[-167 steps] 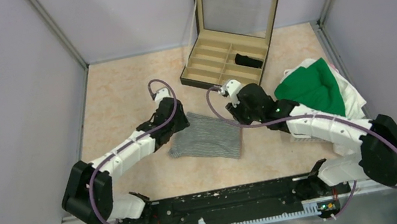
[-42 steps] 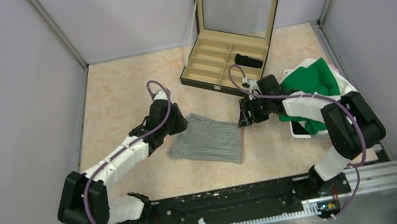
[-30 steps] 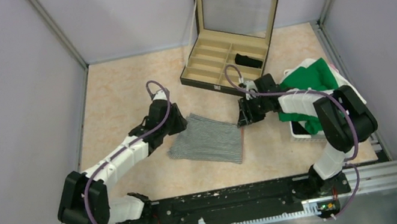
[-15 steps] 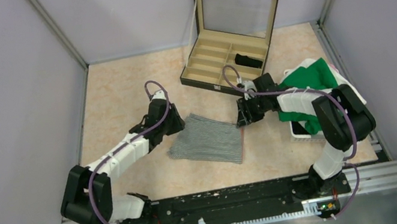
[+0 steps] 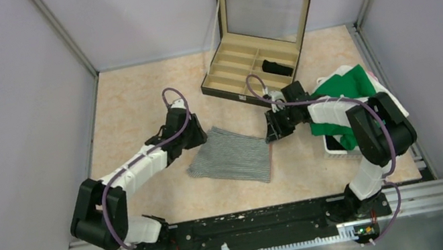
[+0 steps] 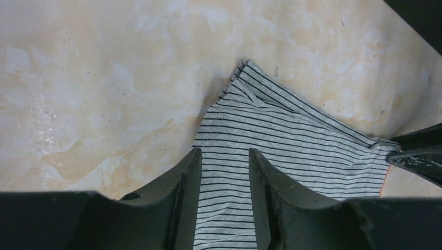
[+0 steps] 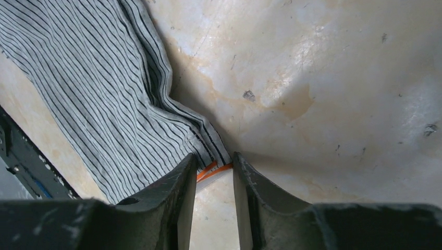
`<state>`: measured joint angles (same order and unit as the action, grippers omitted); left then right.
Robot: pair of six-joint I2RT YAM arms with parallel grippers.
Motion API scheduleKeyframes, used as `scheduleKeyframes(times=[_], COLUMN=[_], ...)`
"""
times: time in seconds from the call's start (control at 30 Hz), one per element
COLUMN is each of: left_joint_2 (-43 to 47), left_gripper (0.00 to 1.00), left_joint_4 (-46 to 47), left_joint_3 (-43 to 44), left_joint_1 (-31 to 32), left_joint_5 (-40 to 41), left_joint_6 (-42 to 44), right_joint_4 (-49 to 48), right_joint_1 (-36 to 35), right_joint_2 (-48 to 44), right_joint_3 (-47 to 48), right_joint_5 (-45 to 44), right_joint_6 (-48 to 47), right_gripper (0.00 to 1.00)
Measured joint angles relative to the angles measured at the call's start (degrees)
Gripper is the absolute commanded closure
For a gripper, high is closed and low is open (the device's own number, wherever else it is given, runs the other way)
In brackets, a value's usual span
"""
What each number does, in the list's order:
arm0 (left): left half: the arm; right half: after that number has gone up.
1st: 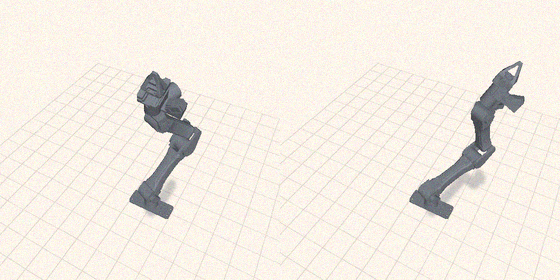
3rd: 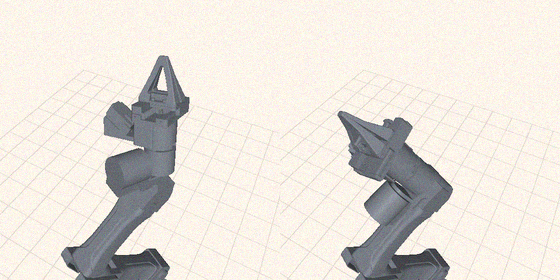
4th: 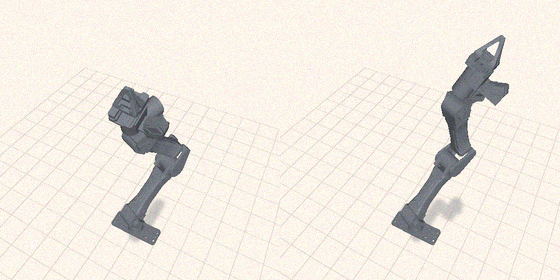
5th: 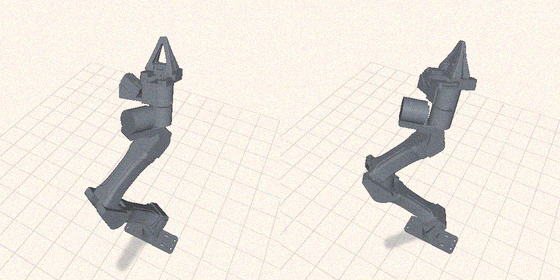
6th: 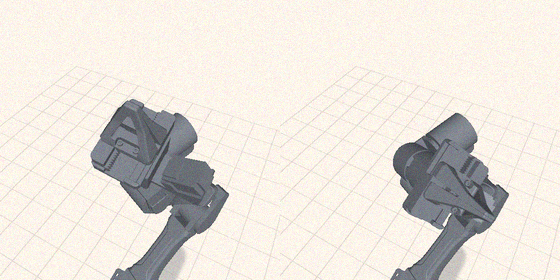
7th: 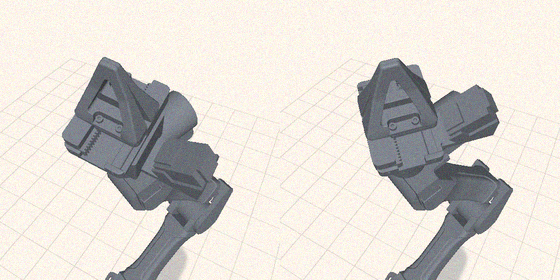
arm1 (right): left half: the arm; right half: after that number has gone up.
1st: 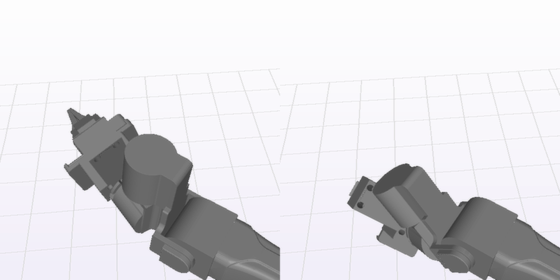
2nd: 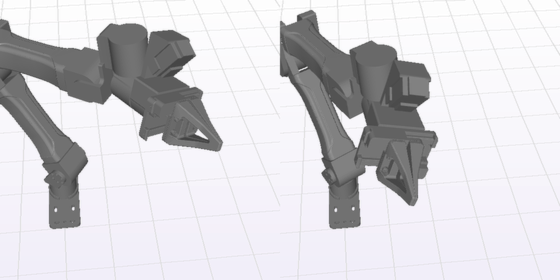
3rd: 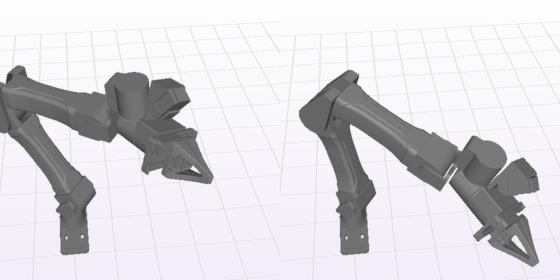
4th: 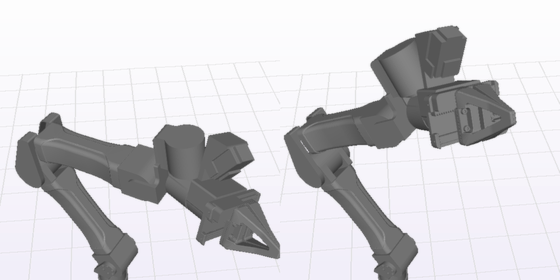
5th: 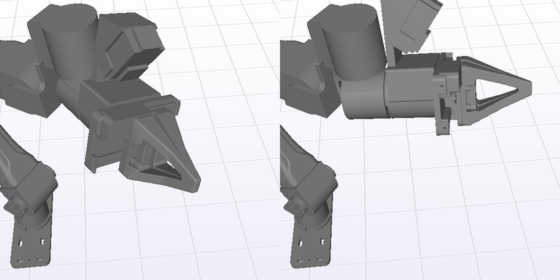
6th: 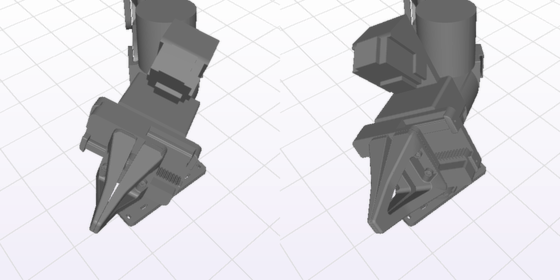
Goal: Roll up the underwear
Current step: Fold the underwear at the center of the board.
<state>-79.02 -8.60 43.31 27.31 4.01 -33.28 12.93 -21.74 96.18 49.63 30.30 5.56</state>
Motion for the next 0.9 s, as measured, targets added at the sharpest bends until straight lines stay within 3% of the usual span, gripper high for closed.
scheduleKeyframes(times=[0.3, 0.63, 0.77, 0.9], left_joint_2=[-1.29, -12.52, -17.88, -18.62], left_gripper=[0.42, 0.40, 0.21, 0.18], left_joint_4=[-0.17, -6.14, -12.85, -16.37], left_joint_3=[3.50, 15.56, 23.91, 25.27], left_joint_1=[-0.55, -0.81, -1.01, -1.25], left_joint_5=[1.01, 1.49, 0.39, -1.73], left_joint_6=[0.46, 1.99, 1.70, -2.10], right_joint_4=[0.44, 0.35, 0.31, 0.15], right_joint_1=[-0.28, -0.57, -0.66, -0.76], right_joint_2=[0.37, 0.35, 0.33, 0.33], right_joint_3=[0.00, 0.00, 0.00, 0.00], right_joint_5=[-1.07, -1.81, -2.14, -2.25], right_joint_6=[-0.46, -0.44, -0.42, 0.02], right_gripper=[0.91, 0.98, 0.98, 0.98])
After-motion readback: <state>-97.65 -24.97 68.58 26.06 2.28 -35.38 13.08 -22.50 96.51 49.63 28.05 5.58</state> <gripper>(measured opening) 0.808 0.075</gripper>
